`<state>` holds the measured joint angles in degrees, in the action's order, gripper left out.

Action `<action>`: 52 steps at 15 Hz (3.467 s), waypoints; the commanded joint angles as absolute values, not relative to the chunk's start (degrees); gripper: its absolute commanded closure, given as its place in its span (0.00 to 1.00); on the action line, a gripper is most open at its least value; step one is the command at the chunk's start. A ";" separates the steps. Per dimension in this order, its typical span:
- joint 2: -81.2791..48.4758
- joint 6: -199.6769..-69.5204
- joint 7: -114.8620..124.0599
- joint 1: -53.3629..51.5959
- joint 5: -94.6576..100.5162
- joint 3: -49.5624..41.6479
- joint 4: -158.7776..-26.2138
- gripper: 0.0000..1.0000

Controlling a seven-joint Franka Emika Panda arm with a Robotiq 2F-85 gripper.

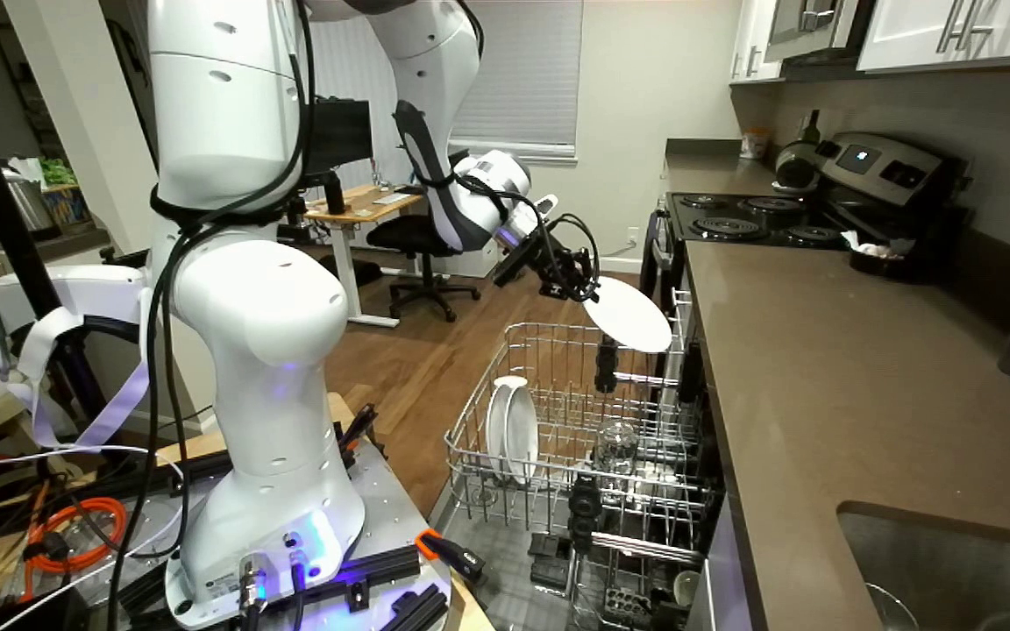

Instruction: Remove a plate from the dishwasher and put it on the counter

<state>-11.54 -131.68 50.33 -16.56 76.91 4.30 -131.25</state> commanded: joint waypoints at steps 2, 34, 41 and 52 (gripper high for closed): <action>-8.73 -126.18 53.54 -15.35 80.31 6.88 -132.04 0.93; -24.77 -116.18 55.19 -9.68 83.55 4.21 -114.08 0.93; -28.98 -118.11 53.38 -7.62 83.20 2.60 -108.40 0.93; -35.76 -122.00 47.58 -3.22 77.58 2.58 -99.65 0.93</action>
